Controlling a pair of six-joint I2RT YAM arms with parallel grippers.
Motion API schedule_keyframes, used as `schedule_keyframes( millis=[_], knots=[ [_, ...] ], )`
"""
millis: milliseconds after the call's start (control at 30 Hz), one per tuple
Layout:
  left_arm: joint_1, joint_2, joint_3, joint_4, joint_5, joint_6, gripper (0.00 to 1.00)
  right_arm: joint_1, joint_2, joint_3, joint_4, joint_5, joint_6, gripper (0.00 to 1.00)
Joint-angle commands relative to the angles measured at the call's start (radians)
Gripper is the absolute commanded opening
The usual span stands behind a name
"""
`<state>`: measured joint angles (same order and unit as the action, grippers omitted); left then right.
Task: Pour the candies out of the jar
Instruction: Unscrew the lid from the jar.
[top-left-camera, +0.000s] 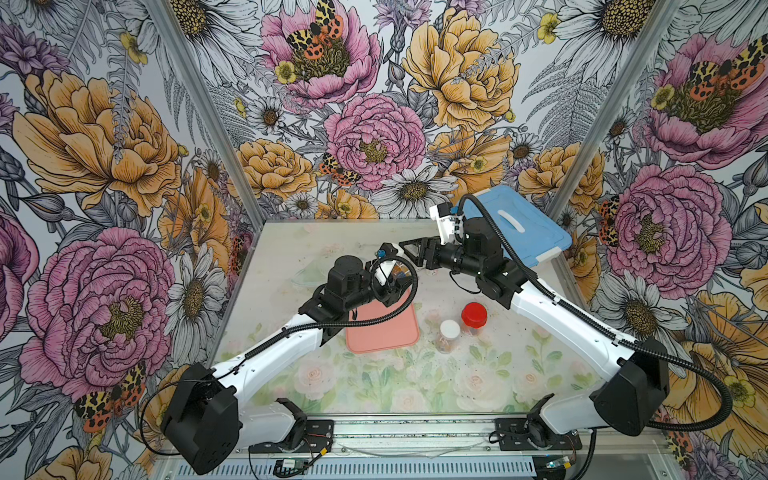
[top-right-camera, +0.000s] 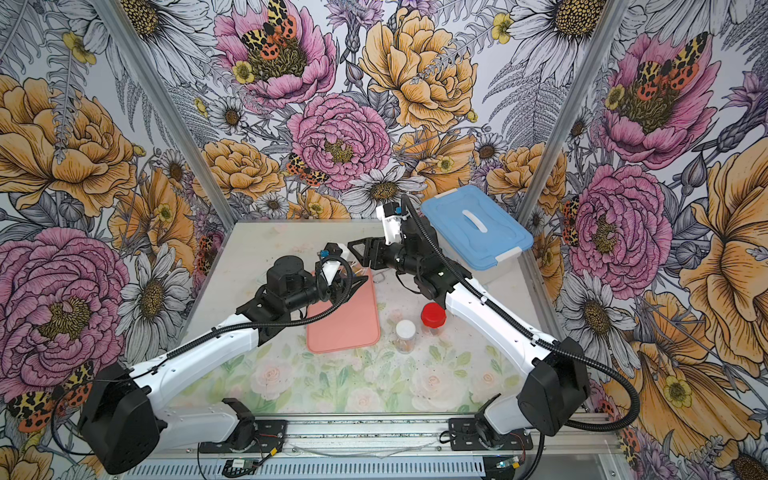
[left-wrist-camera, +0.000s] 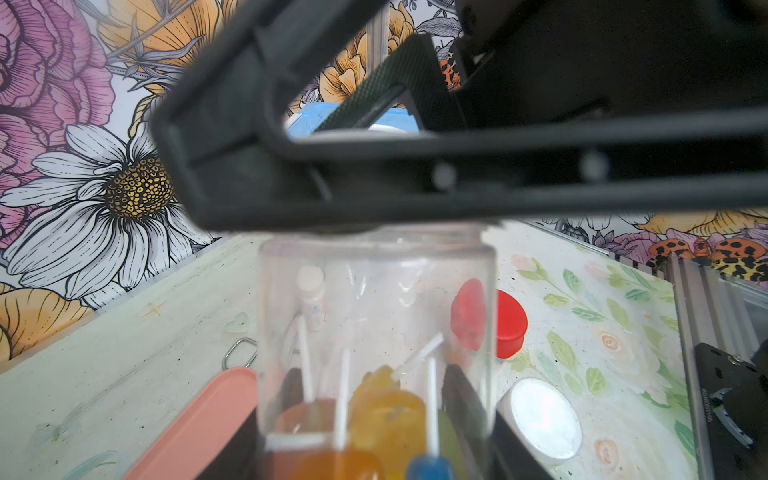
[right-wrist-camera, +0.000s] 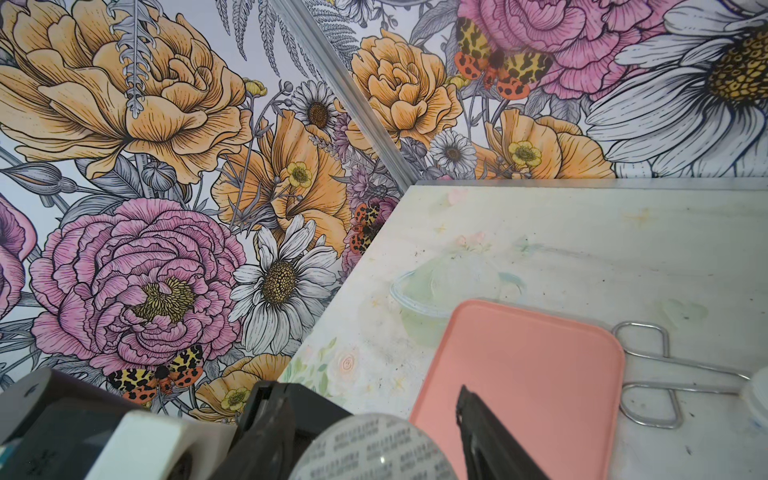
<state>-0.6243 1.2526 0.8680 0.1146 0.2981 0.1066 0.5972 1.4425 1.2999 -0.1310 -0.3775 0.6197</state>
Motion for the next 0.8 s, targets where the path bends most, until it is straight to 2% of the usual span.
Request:
schedule_keyframes(
  millis=[0,167,233,367,533,667,767],
  knots=[
    [-0.005,-0.016,0.018,0.021,-0.024,0.016,0.0,0.006,0.002,0.034,0.009,-0.007,0.002,0.62],
    [0.01,-0.022,0.017,0.032,0.022,-0.003,0.0,0.003,-0.002,0.035,0.008,-0.029,-0.023,0.39],
    [0.031,-0.025,0.019,0.045,0.067,-0.025,0.0,0.0,-0.008,0.032,0.008,-0.044,-0.042,0.35],
    [0.075,-0.032,0.017,0.089,0.189,-0.08,0.0,-0.01,-0.03,0.027,0.008,-0.101,-0.103,0.35],
    [0.126,-0.016,0.047,0.123,0.454,-0.137,0.0,-0.023,-0.068,0.025,0.007,-0.361,-0.246,0.34],
    [0.128,-0.007,0.063,0.153,0.573,-0.173,0.0,-0.042,-0.101,0.012,0.005,-0.5,-0.291,0.33],
    [0.126,-0.004,0.069,0.154,0.603,-0.184,0.0,-0.058,-0.121,-0.008,0.005,-0.524,-0.303,0.32]
  ],
)
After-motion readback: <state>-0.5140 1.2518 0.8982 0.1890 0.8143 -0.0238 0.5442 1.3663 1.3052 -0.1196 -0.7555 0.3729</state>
